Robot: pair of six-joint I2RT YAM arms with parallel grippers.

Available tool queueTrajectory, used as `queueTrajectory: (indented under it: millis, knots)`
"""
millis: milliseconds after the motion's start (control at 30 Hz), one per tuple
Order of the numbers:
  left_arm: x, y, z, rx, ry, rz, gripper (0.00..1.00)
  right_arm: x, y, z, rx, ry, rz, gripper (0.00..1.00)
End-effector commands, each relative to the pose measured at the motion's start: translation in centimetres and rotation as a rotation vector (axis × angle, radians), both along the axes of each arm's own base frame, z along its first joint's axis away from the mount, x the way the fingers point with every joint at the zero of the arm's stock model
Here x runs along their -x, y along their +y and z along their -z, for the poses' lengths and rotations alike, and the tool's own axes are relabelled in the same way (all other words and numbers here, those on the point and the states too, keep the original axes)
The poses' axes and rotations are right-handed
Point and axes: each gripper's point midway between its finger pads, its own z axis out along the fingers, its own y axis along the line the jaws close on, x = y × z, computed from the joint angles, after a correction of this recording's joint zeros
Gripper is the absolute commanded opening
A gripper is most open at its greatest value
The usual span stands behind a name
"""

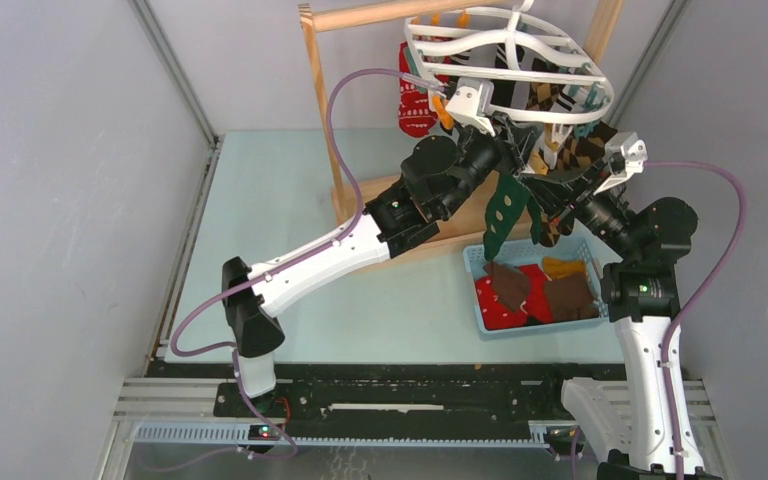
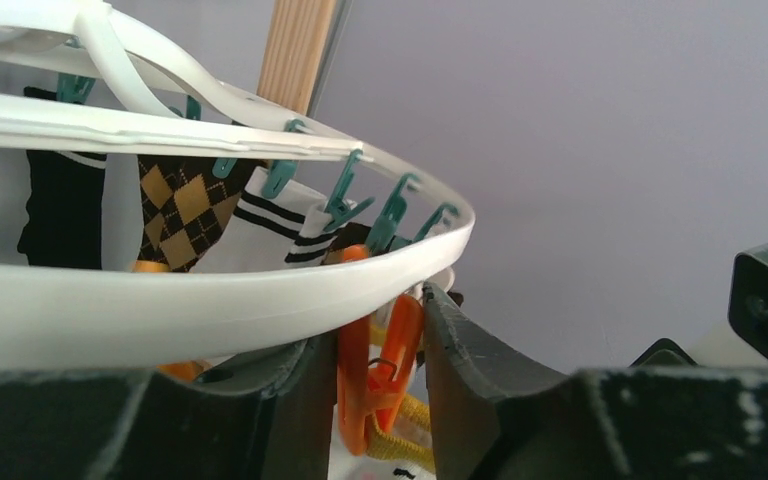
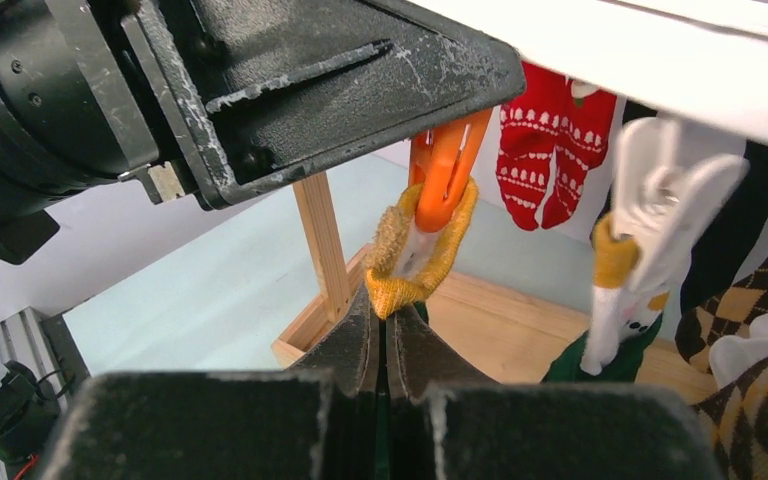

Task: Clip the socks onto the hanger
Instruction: Clamp the sock onto the hanger.

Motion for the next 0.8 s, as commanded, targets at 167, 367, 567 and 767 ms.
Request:
queueTrajectory:
  millis: [167, 367, 567, 767]
  knots:
    - [0.2, 2.7, -3.1, 0.085, -0.010, -0.028, 0.50, 0.5, -0.3, -2.2, 0.013, -0.069, 0.027, 0.00]
    - [0.4, 2.9, -3.3, 0.090, -0.009, -0.024, 0.62, 0.5, -0.2, -2.2, 0.009, -0.067, 0.026, 0.00]
    - [1.2, 3.6, -2.6, 0.069, 0.007, 0.001, 0.76, 0.5, -0.2, -1.8, 0.020, -0.057, 0.025, 0.02]
    - [3.3, 4.4, -1.0, 0.002, 0.006, 0.070, 0.87, 0.3, -0.5, -0.7, 0.054, -0.032, 0.039, 0.04]
